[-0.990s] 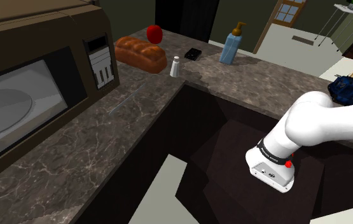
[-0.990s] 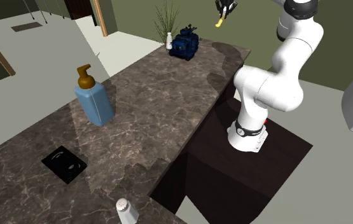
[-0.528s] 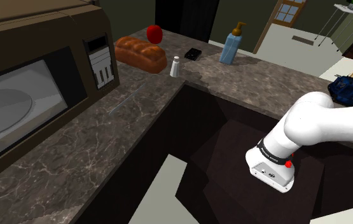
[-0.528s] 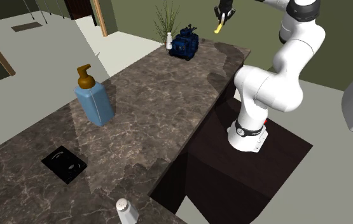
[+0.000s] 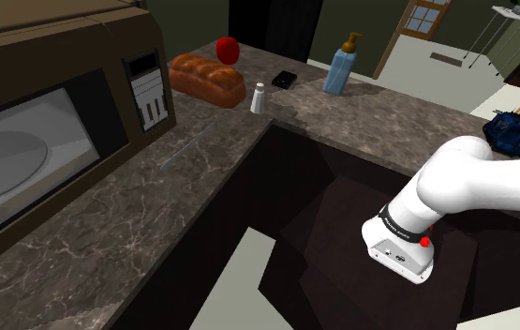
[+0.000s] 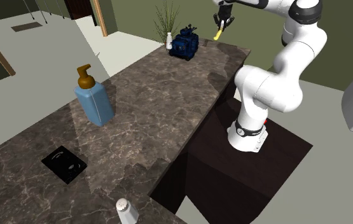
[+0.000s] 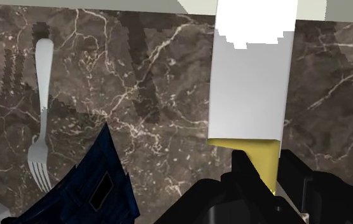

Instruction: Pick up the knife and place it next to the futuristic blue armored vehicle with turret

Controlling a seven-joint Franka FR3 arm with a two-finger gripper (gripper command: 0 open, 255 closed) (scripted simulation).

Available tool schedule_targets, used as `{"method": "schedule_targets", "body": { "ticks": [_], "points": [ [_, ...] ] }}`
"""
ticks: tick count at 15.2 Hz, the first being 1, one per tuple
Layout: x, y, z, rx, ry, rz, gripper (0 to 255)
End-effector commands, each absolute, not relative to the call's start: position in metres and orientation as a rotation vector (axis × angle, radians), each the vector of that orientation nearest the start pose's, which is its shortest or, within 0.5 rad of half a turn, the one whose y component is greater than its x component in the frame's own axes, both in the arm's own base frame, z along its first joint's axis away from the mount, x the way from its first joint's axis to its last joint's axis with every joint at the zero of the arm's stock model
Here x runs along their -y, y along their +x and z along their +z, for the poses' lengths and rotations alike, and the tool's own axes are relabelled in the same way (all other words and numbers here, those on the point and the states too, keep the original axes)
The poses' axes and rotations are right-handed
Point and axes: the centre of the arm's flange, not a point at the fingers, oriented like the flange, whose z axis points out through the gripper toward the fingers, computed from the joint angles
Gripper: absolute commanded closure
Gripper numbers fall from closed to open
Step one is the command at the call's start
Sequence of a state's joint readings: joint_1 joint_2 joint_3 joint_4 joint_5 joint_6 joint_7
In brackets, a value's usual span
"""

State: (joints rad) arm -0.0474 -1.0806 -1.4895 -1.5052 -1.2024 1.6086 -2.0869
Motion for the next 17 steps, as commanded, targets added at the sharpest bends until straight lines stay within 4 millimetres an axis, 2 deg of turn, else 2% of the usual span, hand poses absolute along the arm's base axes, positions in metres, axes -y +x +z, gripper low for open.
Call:
{"method": "schedule_targets", "body": {
  "ticks": [1, 17],
  "points": [
    [0.543, -0.396, 0.461, 0.713, -3.153, 0.249, 255],
    [0.543, -0.396, 0.377, 0.713, -3.153, 0.249, 255]
  ]
}}
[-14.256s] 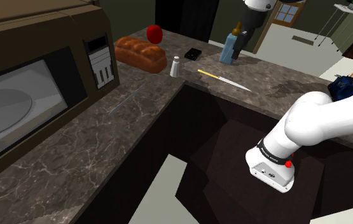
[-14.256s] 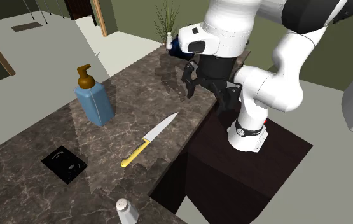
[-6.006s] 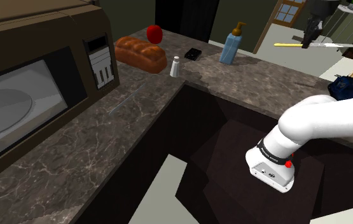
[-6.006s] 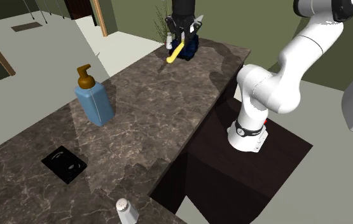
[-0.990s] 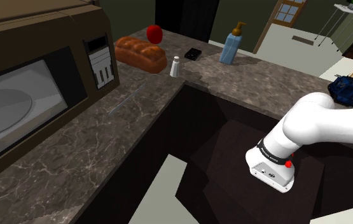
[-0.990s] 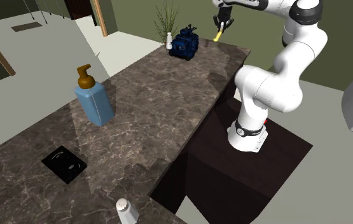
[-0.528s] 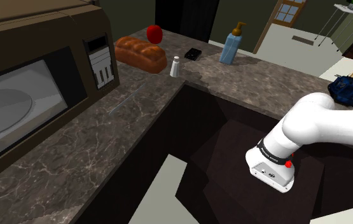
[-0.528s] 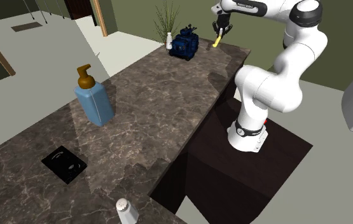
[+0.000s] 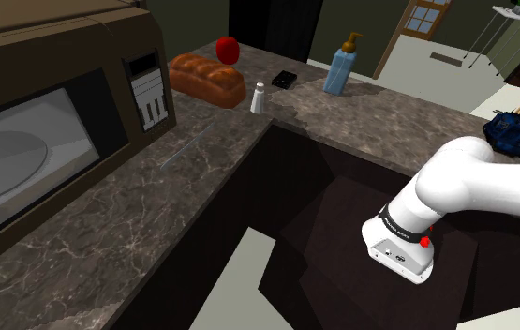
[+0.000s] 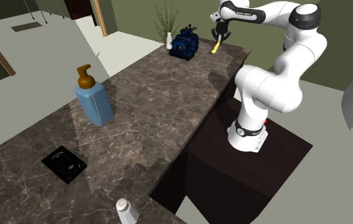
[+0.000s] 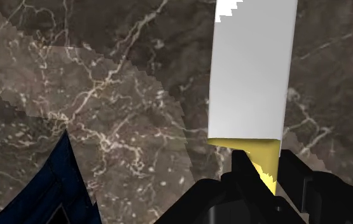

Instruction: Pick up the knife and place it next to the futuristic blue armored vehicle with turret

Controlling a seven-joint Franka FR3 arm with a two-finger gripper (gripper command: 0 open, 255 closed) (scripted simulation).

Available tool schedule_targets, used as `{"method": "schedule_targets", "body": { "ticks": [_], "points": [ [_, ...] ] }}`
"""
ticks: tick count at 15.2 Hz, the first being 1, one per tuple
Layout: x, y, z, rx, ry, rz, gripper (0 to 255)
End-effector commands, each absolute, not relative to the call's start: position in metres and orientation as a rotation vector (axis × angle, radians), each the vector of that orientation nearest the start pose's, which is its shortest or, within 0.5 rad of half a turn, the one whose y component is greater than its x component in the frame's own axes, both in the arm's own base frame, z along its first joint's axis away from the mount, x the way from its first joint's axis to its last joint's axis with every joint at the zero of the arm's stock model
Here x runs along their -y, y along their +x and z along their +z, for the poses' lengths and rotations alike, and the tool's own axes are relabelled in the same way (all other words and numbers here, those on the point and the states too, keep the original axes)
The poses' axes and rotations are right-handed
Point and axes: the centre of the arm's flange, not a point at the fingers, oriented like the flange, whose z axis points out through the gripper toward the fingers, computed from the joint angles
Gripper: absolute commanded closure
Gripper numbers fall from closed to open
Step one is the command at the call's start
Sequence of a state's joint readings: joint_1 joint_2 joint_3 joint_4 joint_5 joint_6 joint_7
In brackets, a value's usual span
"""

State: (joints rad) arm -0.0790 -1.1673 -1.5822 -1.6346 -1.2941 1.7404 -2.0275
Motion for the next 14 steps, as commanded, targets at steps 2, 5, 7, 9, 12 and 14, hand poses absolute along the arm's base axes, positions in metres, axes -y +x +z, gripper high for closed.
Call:
{"method": "schedule_targets", "body": {
  "ticks": [2, 5, 7, 9, 12, 14],
  "points": [
    [0.543, -0.396, 0.366, 0.713, -3.153, 0.249, 255],
    [0.543, -0.396, 0.349, 0.713, -3.153, 0.249, 255],
    [0.543, -0.396, 0.349, 0.713, -3.153, 0.249, 255],
    [0.543, -0.396, 0.349, 0.713, -3.153, 0.249, 255],
    [0.543, -0.396, 0.349, 0.713, -3.153, 0.249, 255],
    [0.543, -0.396, 0.349, 0.713, -3.153, 0.249, 0]
  ]
}}
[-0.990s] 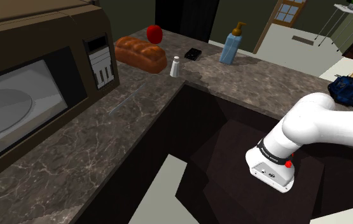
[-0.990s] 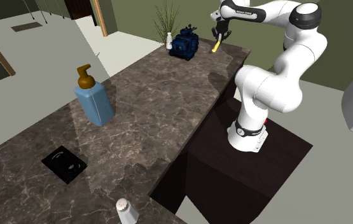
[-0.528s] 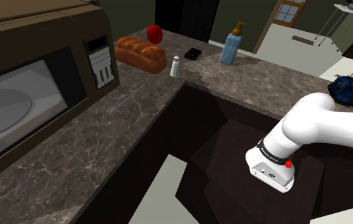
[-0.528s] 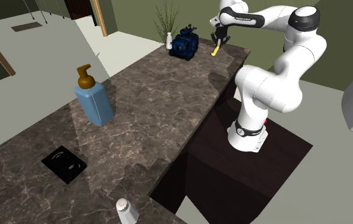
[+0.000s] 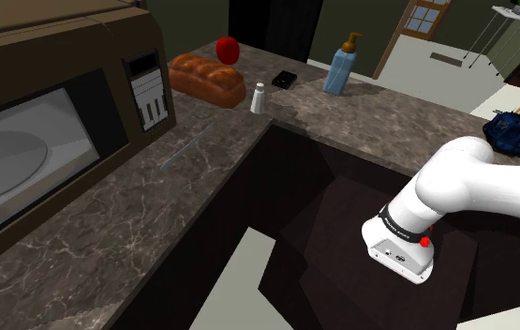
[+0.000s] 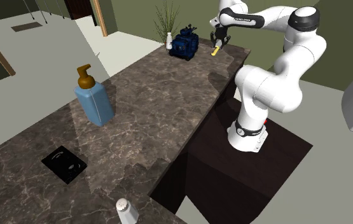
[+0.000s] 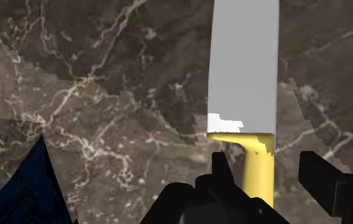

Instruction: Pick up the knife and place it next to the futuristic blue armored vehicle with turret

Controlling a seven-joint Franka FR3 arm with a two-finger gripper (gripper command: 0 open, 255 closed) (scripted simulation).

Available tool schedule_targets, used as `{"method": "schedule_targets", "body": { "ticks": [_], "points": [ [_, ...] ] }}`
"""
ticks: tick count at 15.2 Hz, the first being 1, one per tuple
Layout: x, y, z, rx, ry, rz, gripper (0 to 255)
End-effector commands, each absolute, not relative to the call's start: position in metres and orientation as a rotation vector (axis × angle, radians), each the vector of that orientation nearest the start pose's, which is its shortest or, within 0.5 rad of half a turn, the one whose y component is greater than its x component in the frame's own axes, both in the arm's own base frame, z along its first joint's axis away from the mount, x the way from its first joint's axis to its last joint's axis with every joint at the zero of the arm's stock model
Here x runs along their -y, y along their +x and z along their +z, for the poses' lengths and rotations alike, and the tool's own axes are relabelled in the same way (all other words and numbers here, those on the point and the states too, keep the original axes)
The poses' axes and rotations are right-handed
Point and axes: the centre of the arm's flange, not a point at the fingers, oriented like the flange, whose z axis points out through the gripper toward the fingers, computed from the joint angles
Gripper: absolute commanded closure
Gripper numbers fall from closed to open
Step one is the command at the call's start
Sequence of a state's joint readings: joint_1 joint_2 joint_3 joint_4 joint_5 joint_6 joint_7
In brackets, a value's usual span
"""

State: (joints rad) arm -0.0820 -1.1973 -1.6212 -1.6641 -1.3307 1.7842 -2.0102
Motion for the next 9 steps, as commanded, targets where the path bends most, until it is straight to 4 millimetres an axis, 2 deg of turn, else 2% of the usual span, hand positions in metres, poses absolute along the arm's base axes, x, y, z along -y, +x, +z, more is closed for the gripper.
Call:
{"method": "schedule_targets", "body": {
  "ticks": [1, 5, 9],
  "points": [
    [0.543, -0.396, 0.349, 0.713, -3.153, 0.249, 0],
    [0.543, -0.396, 0.349, 0.713, -3.153, 0.249, 0],
    [0.537, -0.390, 0.398, 0.713, -3.153, 0.249, 0]
  ]
}}
